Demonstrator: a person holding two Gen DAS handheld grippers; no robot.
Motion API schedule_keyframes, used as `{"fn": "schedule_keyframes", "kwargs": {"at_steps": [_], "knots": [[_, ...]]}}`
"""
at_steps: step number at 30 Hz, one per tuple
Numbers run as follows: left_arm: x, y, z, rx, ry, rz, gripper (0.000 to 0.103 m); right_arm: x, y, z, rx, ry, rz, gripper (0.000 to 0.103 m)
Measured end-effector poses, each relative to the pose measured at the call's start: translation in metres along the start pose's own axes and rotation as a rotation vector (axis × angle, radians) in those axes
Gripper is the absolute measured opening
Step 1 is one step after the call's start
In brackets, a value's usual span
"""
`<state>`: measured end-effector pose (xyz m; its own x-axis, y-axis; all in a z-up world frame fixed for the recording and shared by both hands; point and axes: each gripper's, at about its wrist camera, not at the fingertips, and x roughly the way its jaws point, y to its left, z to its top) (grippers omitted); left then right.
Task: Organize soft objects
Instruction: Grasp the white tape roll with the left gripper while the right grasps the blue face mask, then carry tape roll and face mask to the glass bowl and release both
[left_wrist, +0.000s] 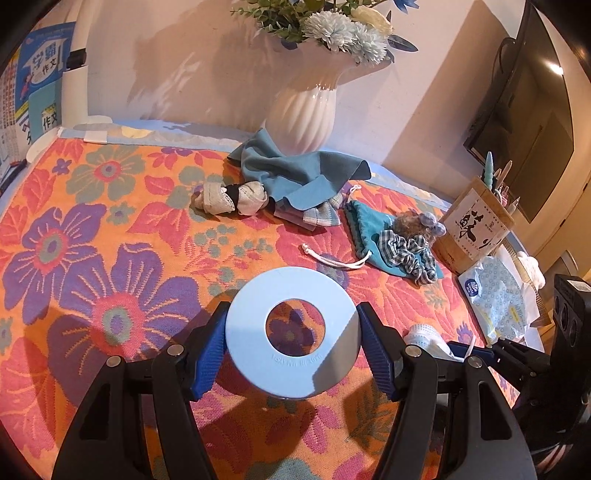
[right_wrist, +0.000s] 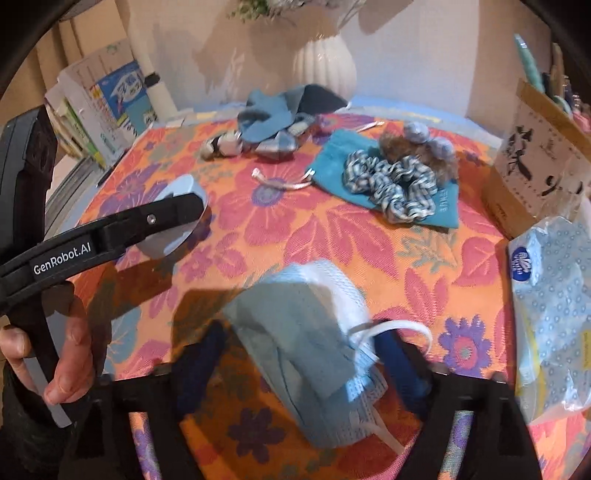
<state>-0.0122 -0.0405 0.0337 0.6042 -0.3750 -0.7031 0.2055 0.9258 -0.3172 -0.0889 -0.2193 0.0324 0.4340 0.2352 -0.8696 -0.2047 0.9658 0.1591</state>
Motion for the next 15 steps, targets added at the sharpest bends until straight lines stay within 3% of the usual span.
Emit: {"fn": "schedule_keyframes", "kwargs": {"at_steps": [1,5,6,9,15], "knots": [[0.0,0.0,0.0,0.001,0.002,-0.001,0.065,-0.004,-0.002,-0.002,-0.004,-0.011,-0.014,0.063],[0.001,-0.004,-0.001,0.008,0.001,0.01,0.065,-0.013,-0.009,-0.007,0.012,-0.035,0.025,0.029],[0.001,-0.005,-0.002,0.011,0.002,0.014,0.065,-0.013,-0.008,-0.006,0.014,-0.038,0.033,0.026],[0.003,-0.006,-0.001,0.026,0.012,0.034,0.065,-0.017,-0.007,-0.006,0.02,-0.054,0.041,0.018],[0.009,-0.008,0.008,-0.049,0.072,0.0,0.065,-0.043,-0.013,0.006,0.026,-0.125,0.068,0.018]]}}
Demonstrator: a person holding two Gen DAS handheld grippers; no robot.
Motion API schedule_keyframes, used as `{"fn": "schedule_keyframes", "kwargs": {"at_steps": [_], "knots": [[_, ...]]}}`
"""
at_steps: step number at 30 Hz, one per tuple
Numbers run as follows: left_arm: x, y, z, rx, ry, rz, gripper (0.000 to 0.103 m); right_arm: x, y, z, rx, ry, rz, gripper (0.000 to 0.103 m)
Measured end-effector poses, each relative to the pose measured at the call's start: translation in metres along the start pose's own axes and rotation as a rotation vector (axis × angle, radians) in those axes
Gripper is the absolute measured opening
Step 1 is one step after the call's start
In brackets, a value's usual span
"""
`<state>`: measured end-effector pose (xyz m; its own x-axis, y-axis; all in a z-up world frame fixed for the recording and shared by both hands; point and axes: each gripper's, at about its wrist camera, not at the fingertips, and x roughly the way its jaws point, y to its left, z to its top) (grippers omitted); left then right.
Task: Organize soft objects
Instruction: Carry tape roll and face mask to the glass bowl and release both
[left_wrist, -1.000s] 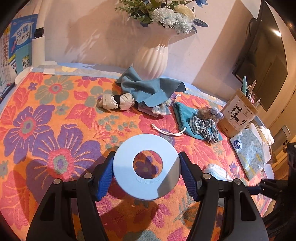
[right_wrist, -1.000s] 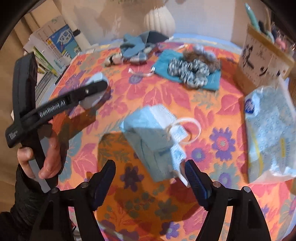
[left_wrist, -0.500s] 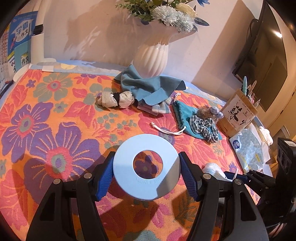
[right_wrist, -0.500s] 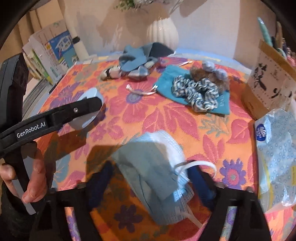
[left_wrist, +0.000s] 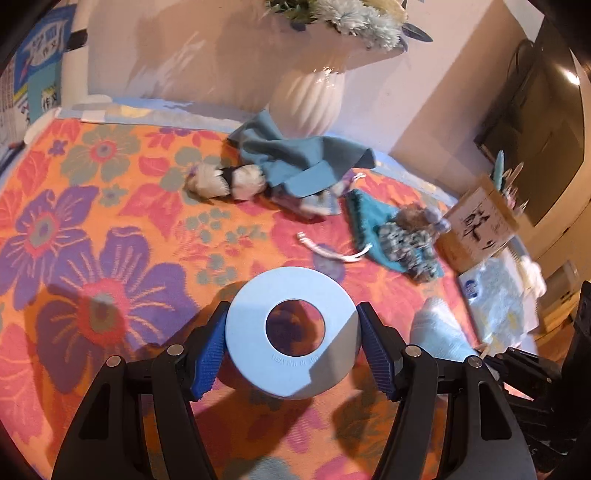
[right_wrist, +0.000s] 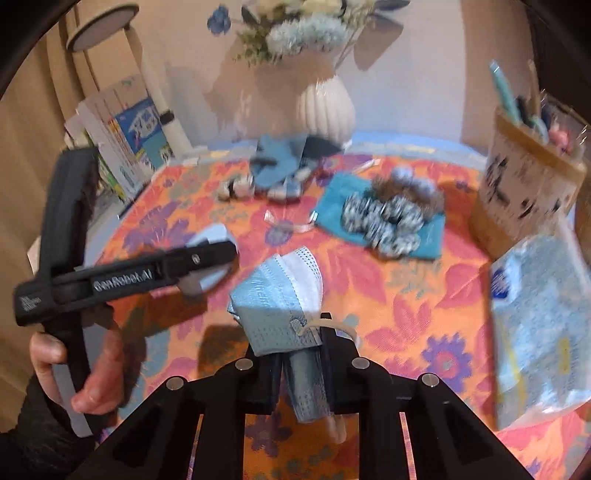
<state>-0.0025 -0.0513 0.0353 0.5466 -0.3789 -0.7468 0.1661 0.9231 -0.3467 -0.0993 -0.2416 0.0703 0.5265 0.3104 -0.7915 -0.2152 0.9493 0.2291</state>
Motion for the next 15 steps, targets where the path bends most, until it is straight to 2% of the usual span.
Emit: {"fn": "schedule_keyframes", "kwargs": {"at_steps": [3,5,11,15], "knots": [[-0.011,-0.031,0.013,0.076,-0.045,0.029,0.065,-0.027,-0.01,0.012,0.003,-0.069,-0.025,0.018],[-0.021,-0.056,0.025,0.117,-0.081,0.016,0.065,-0.051,-0.023,0.022,0.021,-0.13,-0.036,0.018],[-0.044,-0.155,0.067,0.251,-0.189,-0.071,0.065,-0.126,-0.081,0.049,0.132,-0.294,-0.101,0.018],[-0.043,-0.205,0.088,0.263,-0.186,-0.162,0.065,-0.171,-0.134,0.061,0.227,-0.372,-0.199,0.018]]}}
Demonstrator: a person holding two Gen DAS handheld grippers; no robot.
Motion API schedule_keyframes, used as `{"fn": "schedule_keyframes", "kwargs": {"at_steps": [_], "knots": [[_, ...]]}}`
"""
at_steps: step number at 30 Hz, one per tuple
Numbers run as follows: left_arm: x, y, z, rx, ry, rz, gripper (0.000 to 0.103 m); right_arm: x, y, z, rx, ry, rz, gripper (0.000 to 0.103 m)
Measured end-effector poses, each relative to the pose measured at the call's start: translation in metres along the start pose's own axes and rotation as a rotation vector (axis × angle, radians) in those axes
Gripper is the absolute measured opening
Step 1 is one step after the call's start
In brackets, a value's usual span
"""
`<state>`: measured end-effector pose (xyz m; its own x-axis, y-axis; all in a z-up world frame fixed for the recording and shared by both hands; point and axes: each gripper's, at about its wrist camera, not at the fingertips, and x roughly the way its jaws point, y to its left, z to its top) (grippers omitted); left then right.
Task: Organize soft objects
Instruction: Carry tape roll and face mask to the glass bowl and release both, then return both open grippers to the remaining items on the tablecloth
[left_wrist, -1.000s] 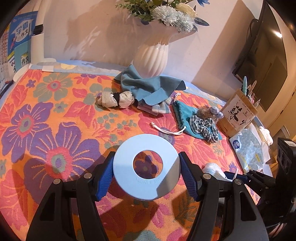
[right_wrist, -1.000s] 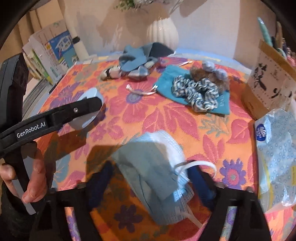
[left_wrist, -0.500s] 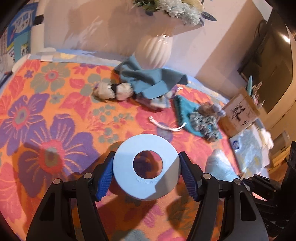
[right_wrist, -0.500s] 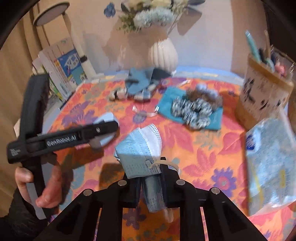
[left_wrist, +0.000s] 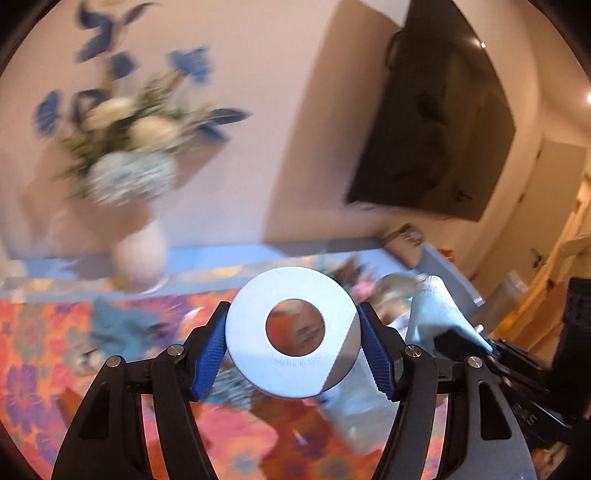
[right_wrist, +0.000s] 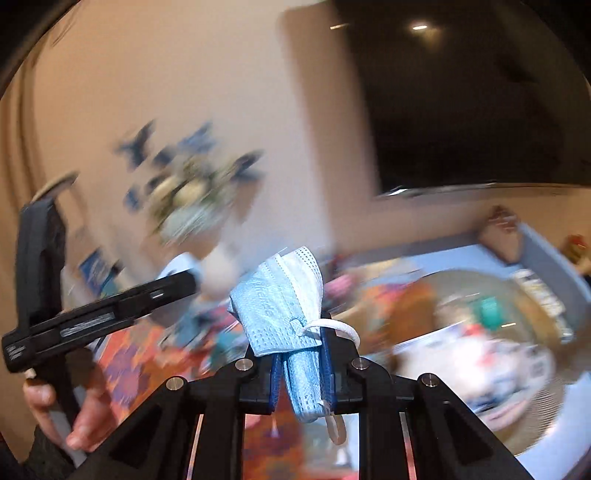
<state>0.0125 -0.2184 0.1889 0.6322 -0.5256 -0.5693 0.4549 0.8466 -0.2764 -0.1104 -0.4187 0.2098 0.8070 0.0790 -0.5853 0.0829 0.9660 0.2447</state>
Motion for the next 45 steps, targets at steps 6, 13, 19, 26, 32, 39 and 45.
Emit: {"fn": "schedule_keyframes", "kwargs": {"at_steps": [6,13,19,26,32,39,45], "knots": [[0.038,-0.063,0.029,0.055,0.02,-0.108,0.065,-0.015,-0.083,0.032,0.127,-0.057,-0.253,0.018],[0.094,-0.121,0.026,0.146,0.094,-0.176,0.065,-0.011,-0.122,0.036,0.188,-0.037,-0.36,0.018],[0.128,-0.145,0.018,0.199,0.161,-0.215,0.088,0.007,-0.146,0.033,0.222,0.035,-0.436,0.038],[0.139,-0.142,0.003,0.211,0.234,-0.226,0.09,0.003,-0.169,0.014,0.3,0.118,-0.442,0.069],[0.093,-0.122,0.001,0.214,0.194,-0.216,0.09,-0.025,-0.169,0.005,0.382,0.1,-0.415,0.069],[0.003,-0.089,0.007,0.232,0.077,-0.122,0.09,-0.041,-0.112,0.009,0.328,0.073,-0.332,0.071],[-0.108,-0.031,0.005,0.239,-0.066,0.112,0.091,-0.031,-0.023,0.005,0.226,0.073,-0.189,0.087]]}}
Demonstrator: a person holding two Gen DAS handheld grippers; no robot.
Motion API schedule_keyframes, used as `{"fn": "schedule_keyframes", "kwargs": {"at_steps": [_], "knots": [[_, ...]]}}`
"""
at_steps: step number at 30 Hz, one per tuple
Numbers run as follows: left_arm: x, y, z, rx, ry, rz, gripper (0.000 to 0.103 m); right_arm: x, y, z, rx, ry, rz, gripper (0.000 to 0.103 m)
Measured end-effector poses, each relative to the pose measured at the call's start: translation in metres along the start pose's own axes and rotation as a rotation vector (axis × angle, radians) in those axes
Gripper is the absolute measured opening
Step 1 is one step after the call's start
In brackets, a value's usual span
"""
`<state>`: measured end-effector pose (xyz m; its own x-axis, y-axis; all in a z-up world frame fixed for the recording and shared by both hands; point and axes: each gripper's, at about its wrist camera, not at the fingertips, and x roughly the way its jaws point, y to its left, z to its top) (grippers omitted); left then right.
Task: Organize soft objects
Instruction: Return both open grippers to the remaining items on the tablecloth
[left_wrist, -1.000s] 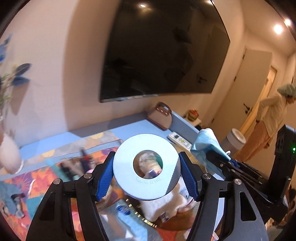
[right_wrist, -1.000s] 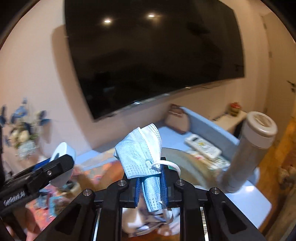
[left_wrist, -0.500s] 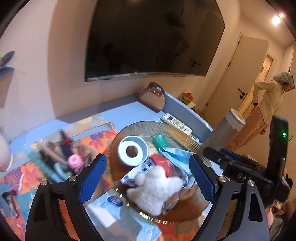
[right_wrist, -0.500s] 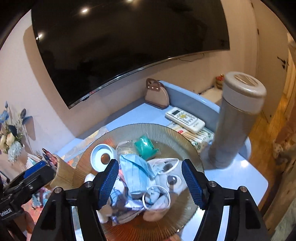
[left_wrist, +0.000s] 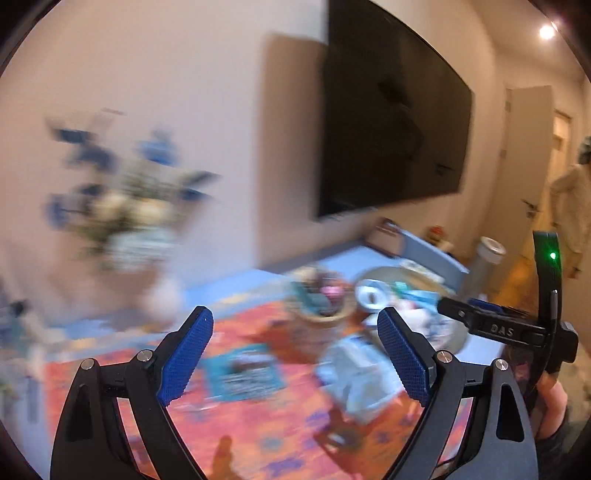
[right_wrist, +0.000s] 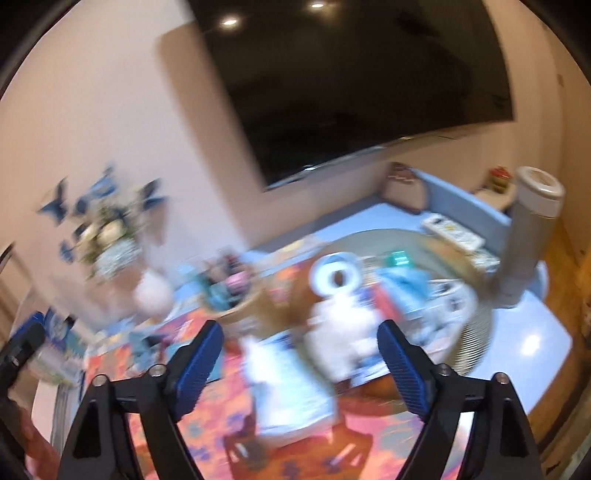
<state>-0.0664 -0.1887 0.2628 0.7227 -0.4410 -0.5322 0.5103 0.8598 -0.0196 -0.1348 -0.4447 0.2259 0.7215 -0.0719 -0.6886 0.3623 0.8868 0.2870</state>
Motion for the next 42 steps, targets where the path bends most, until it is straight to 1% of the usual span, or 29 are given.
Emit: {"fn": "schedule_keyframes", "kwargs": {"at_steps": [1,4,5,6,7,8,9,10,11,12,13,14,15,18,19,21,22,23,24,25,26,27,29,33,36,38,40,42], "knots": [[-0.021,0.017,-0.004,-0.016,-0.017,0.044,0.091,0.0,0.016,-0.006,-0.023,0.005,0.027,0.087],[-0.067,0.058,-0.018,-0.076,-0.055,0.1,0.091,0.009,0.061,-0.028,-0.099,0.033,0.096,0.087],[-0.076,0.067,-0.026,-0.096,-0.068,0.11,0.093,0.014,0.075,-0.038,-0.124,0.044,0.115,0.09],[-0.083,0.077,-0.036,-0.118,-0.076,0.122,0.099,0.02,0.092,-0.051,-0.154,0.058,0.14,0.093],[-0.086,0.087,-0.049,-0.146,-0.076,0.141,0.103,0.026,0.1,-0.059,-0.171,0.066,0.155,0.094],[-0.084,0.095,-0.063,-0.171,-0.071,0.166,0.103,0.034,0.112,-0.071,-0.196,0.08,0.18,0.095],[-0.078,0.104,-0.075,-0.191,-0.053,0.185,0.103,0.044,0.125,-0.086,-0.225,0.099,0.205,0.095],[-0.065,0.115,-0.092,-0.219,-0.014,0.206,0.103,0.055,0.136,-0.1,-0.257,0.123,0.219,0.095],[-0.054,0.121,-0.101,-0.235,0.012,0.221,0.102,0.066,0.143,-0.111,-0.28,0.154,0.234,0.095],[-0.033,0.134,-0.12,-0.253,0.065,0.262,0.102,0.081,0.148,-0.122,-0.3,0.204,0.269,0.095],[-0.017,0.143,-0.134,-0.259,0.104,0.292,0.101,0.1,0.152,-0.133,-0.304,0.272,0.307,0.095],[-0.006,0.148,-0.145,-0.264,0.126,0.307,0.101,0.11,0.154,-0.139,-0.301,0.304,0.307,0.095],[0.01,0.156,-0.159,-0.275,0.154,0.317,0.101,0.121,0.155,-0.145,-0.305,0.325,0.287,0.095],[0.049,0.173,-0.187,-0.313,0.213,0.311,0.101,0.141,0.16,-0.158,-0.373,0.302,0.216,0.095],[0.055,0.175,-0.193,-0.322,0.224,0.308,0.101,0.148,0.162,-0.161,-0.412,0.284,0.178,0.095],[0.073,0.181,-0.208,-0.34,0.252,0.315,0.101,0.159,0.16,-0.166,-0.434,0.278,0.171,0.095],[0.082,0.183,-0.216,-0.347,0.272,0.329,0.099,0.167,0.156,-0.169,-0.424,0.29,0.177,0.095],[0.09,0.182,-0.22,-0.358,0.328,0.34,0.099,0.174,0.154,-0.169,-0.4,0.319,0.174,0.096],[0.092,0.182,-0.22,-0.359,0.341,0.333,0.099,0.171,0.155,-0.166,-0.404,0.289,0.177,0.102],[0.09,0.181,-0.219,-0.354,0.316,0.34,0.099,0.169,0.156,-0.166,-0.409,0.276,0.177,0.103],[0.088,0.179,-0.22,-0.35,0.308,0.348,0.1,0.172,0.157,-0.168,-0.414,0.293,0.169,0.103],[0.089,0.177,-0.221,-0.343,0.313,0.369,0.1,0.175,0.157,-0.17,-0.421,0.315,0.157,0.103],[0.094,0.173,-0.223,-0.323,0.347,0.391,0.1,0.175,0.161,-0.17,-0.426,0.305,0.163,0.103],[0.103,0.155,-0.224,-0.221,0.395,0.42,0.1,0.175,0.157,-0.169,-0.404,0.306,0.179,0.103],[0.099,0.143,-0.223,-0.17,0.375,0.472,0.1,0.173,0.159,-0.17,-0.41,0.306,0.173,0.103],[0.094,0.139,-0.222,-0.155,0.36,0.491,0.1,0.172,0.16,-0.171,-0.415,0.306,0.168,0.103],[0.093,0.135,-0.224,-0.148,0.383,0.489,0.1,0.171,0.159,-0.171,-0.421,0.307,0.162,0.103],[0.091,0.134,-0.225,-0.159,0.387,0.49,0.1,0.171,0.16,-0.172,-0.428,0.308,0.158,0.103]]}}
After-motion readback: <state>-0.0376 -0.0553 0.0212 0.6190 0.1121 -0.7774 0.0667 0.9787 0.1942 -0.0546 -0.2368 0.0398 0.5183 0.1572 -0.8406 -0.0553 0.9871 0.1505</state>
